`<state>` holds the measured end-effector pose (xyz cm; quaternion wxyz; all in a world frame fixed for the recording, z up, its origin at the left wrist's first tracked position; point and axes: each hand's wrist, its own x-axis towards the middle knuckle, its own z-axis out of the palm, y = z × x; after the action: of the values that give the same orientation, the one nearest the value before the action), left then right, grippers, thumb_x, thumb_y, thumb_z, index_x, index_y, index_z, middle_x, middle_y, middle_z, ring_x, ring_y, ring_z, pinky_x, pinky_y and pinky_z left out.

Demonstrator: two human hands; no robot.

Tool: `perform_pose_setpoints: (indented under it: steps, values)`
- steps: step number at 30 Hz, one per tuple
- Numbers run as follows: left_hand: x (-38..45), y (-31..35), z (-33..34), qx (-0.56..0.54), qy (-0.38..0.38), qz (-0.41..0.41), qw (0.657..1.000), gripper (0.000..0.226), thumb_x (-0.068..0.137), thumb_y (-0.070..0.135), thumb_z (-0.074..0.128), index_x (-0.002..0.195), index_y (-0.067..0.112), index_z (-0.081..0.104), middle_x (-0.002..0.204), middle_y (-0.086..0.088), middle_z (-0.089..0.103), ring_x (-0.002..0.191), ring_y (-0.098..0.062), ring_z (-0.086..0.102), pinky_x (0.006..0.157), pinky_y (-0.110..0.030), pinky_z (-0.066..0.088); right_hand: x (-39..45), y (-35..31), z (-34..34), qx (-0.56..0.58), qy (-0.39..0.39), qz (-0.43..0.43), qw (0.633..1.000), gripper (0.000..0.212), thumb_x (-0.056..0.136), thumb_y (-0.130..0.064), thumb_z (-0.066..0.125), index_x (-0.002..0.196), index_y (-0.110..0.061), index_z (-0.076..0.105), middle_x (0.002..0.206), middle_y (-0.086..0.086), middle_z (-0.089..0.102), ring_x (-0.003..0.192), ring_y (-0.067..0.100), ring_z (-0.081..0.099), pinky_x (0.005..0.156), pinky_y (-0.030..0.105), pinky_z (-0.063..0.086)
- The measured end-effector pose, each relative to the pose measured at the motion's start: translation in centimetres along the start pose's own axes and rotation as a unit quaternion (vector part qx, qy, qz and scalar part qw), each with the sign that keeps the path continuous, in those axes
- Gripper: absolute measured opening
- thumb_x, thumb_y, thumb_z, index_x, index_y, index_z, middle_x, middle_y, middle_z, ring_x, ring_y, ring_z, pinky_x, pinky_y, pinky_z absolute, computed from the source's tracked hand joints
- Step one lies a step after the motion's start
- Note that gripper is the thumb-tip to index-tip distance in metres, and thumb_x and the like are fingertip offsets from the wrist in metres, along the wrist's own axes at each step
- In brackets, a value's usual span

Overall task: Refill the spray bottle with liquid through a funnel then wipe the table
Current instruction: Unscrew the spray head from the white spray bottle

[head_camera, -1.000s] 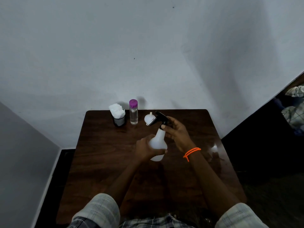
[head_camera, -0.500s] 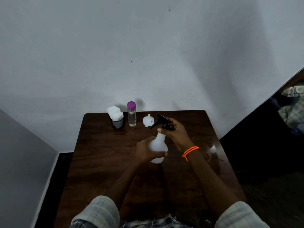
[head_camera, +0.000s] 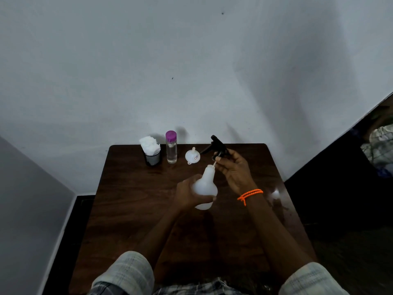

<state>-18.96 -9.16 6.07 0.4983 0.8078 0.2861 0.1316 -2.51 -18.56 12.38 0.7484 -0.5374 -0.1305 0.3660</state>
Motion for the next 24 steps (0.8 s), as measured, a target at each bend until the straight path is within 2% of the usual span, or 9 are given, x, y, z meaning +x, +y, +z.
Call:
perform_pose_setpoints:
  steps: [2,6,10,12,15,19,22,24]
  values:
    - [-0.1,-0.1,0.0,0.004,0.0,0.001,1.0,0.073,0.052,0.063,0.09,0.117,0.04,0.065,0.106,0.018,0.07,0.098,0.002,0.065,0.082,-0.033,0.06,-0.1,-0.3,-0.1,0.009,0.001,-0.009,1.0,0.033,0.085,0.011,0.069,0.115,-0.005,0.066,0.112,0.018,0.07,0.106,0.03,0.067,0.085,0.039,0.058]
    - [-0.4,-0.2,-0.1,0.01,-0.003,0.005,1.0,0.073,0.053,0.063,0.09,0.117,0.041,0.064,0.106,0.018,0.07,0.098,0.002,0.065,0.082,-0.034,0.06,-0.4,-0.6,-0.4,0.005,0.011,-0.026,1.0,0.032,0.083,0.013,0.071,0.109,-0.006,0.067,0.104,0.012,0.074,0.104,0.028,0.068,0.095,0.043,0.056]
    - [-0.7,-0.1,-0.1,0.01,0.001,0.01,1.0,0.073,0.05,0.064,0.09,0.115,0.043,0.064,0.105,0.02,0.07,0.098,0.004,0.065,0.083,-0.034,0.059,-0.7,-1.2,-0.4,0.011,0.031,-0.041,0.999,0.033,0.081,0.014,0.072,0.107,-0.006,0.066,0.097,0.007,0.074,0.096,0.022,0.07,0.094,0.04,0.056]
    - [-0.9,-0.2,-0.1,0.013,0.001,0.011,1.0,0.072,0.049,0.065,0.09,0.113,0.044,0.063,0.105,0.02,0.07,0.098,0.003,0.064,0.083,-0.034,0.059,-0.8,-1.5,-0.5,0.022,0.034,-0.046,0.998,0.031,0.079,0.01,0.075,0.103,-0.007,0.068,0.094,0.005,0.073,0.093,0.021,0.07,0.094,0.04,0.056]
    - [-1.1,-0.1,-0.3,0.016,0.006,0.013,1.0,0.07,0.047,0.065,0.091,0.109,0.047,0.064,0.102,0.021,0.07,0.096,0.003,0.065,0.081,-0.034,0.059,-0.9,-2.1,-0.6,0.044,0.042,-0.05,0.997,0.036,0.064,-0.004,0.085,0.097,-0.006,0.07,0.094,0.007,0.072,0.091,0.02,0.072,0.089,0.036,0.059]
    - [-1.4,-0.1,-0.8,0.019,0.016,0.022,0.999,0.066,0.049,0.062,0.092,0.107,0.04,0.067,0.097,0.019,0.071,0.091,0.004,0.066,0.074,-0.029,0.058,-0.5,-2.6,-1.5,0.113,0.088,-0.043,0.989,0.023,0.082,0.008,0.073,0.097,-0.009,0.069,0.096,0.006,0.072,0.089,0.014,0.073,0.081,0.03,0.06]
    - [-1.7,-0.4,-1.2,0.017,0.027,0.013,0.999,0.074,0.05,0.064,0.091,0.115,0.038,0.066,0.099,0.02,0.07,0.092,0.007,0.065,0.071,-0.017,0.053,-0.3,-2.7,-2.4,0.138,0.124,-0.024,0.982,0.022,0.084,0.007,0.072,0.097,-0.01,0.07,0.098,0.005,0.072,0.092,0.015,0.072,0.079,0.029,0.061]
    - [-1.7,-0.8,-1.3,0.015,0.027,0.003,1.0,0.08,0.049,0.065,0.09,0.119,0.036,0.065,0.103,0.02,0.07,0.094,0.006,0.064,0.074,-0.017,0.052,-0.3,-2.6,-2.9,0.146,0.142,-0.014,0.979,0.021,0.084,0.006,0.074,0.096,-0.01,0.07,0.097,0.004,0.073,0.09,0.015,0.072,0.077,0.029,0.061]
